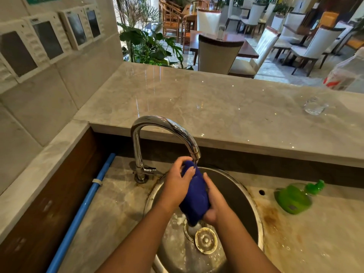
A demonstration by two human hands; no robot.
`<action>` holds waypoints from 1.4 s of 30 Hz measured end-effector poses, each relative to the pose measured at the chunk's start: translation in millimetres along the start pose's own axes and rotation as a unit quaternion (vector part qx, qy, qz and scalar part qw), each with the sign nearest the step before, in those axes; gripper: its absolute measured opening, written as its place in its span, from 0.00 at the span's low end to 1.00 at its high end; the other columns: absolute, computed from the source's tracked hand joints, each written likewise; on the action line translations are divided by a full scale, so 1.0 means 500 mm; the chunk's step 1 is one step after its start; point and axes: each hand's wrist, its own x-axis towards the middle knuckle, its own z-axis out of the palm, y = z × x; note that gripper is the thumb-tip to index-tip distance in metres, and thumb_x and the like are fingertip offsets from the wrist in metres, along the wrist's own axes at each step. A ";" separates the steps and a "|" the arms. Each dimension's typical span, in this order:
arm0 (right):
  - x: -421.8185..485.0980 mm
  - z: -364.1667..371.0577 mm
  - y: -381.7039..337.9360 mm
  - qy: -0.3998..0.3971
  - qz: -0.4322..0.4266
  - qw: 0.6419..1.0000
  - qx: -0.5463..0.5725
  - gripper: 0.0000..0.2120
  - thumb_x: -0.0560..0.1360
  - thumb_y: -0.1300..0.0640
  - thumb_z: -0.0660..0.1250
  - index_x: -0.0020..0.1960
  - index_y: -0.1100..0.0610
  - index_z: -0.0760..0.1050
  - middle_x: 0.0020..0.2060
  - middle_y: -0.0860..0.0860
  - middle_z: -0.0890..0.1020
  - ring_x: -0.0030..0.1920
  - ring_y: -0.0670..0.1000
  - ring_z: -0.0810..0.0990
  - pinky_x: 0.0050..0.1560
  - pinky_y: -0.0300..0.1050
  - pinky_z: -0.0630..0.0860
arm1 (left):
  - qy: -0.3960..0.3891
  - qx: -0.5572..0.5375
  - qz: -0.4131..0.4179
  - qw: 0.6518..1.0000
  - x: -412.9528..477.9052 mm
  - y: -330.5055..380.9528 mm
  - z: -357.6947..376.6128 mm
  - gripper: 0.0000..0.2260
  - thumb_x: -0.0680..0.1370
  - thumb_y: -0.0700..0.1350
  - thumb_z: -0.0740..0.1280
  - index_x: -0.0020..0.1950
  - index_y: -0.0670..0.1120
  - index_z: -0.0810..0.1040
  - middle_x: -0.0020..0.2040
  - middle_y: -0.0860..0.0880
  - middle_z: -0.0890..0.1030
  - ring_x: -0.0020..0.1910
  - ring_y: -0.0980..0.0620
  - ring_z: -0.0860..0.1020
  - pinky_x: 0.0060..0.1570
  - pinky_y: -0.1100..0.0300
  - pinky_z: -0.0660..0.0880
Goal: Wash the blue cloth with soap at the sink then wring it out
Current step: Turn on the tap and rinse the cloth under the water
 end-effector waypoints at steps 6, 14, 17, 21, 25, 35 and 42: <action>-0.009 0.019 -0.013 0.058 -0.267 0.956 -0.109 0.10 0.79 0.55 0.67 0.58 0.58 0.76 0.55 0.61 0.83 0.54 0.61 0.83 0.56 0.60 0.80 | 0.112 0.036 -0.011 0.993 -0.002 -0.010 -0.015 0.08 0.82 0.50 0.65 0.48 0.48 0.79 0.44 0.49 0.84 0.45 0.48 0.83 0.47 0.52 0.79; 0.000 0.039 -0.028 0.176 -0.385 0.867 -0.261 0.11 0.79 0.46 0.66 0.52 0.53 0.75 0.48 0.55 0.82 0.47 0.55 0.83 0.56 0.59 0.80 | 0.071 -0.198 -0.121 0.970 -0.006 -0.003 -0.005 0.10 0.80 0.52 0.69 0.58 0.50 0.79 0.55 0.46 0.84 0.53 0.45 0.84 0.56 0.42 0.81; 0.005 0.032 -0.027 0.153 -0.360 0.890 -0.233 0.14 0.78 0.47 0.68 0.56 0.56 0.75 0.51 0.56 0.82 0.49 0.55 0.83 0.55 0.56 0.80 | -0.050 -0.214 -0.182 0.958 -0.013 0.004 -0.021 0.12 0.77 0.46 0.73 0.59 0.46 0.80 0.54 0.43 0.86 0.53 0.42 0.85 0.56 0.43 0.81; 0.004 0.029 -0.027 0.149 -0.345 0.901 -0.216 0.17 0.79 0.47 0.68 0.63 0.52 0.69 0.52 0.48 0.77 0.52 0.50 0.79 0.61 0.55 0.77 | -0.120 -0.198 -0.243 0.942 -0.010 0.002 -0.040 0.15 0.78 0.47 0.71 0.63 0.42 0.80 0.54 0.40 0.86 0.54 0.42 0.85 0.59 0.46 0.80; 0.015 0.017 -0.024 0.168 -0.308 0.924 -0.151 0.25 0.77 0.46 0.69 0.71 0.54 0.68 0.61 0.54 0.78 0.57 0.57 0.81 0.59 0.60 0.79 | -0.093 -0.248 -0.176 0.948 -0.009 -0.002 -0.040 0.12 0.83 0.44 0.63 0.64 0.42 0.78 0.56 0.42 0.85 0.54 0.44 0.85 0.56 0.48 0.81; 0.001 0.005 0.000 -0.025 -0.029 0.998 0.040 0.20 0.77 0.45 0.68 0.63 0.57 0.77 0.58 0.63 0.82 0.58 0.66 0.80 0.55 0.64 0.77 | -0.031 -0.173 -0.078 0.981 0.006 0.010 -0.005 0.11 0.83 0.50 0.63 0.64 0.61 0.76 0.65 0.52 0.78 0.65 0.48 0.77 0.67 0.40 0.73; -0.028 0.043 -0.035 0.077 -0.285 0.940 -0.170 0.03 0.80 0.55 0.65 0.53 0.50 0.75 0.53 0.55 0.82 0.51 0.57 0.84 0.55 0.58 0.80 | 0.069 -0.101 -0.086 0.989 0.023 -0.013 -0.023 0.10 0.84 0.51 0.59 0.61 0.51 0.77 0.58 0.46 0.80 0.56 0.46 0.80 0.61 0.41 0.77</action>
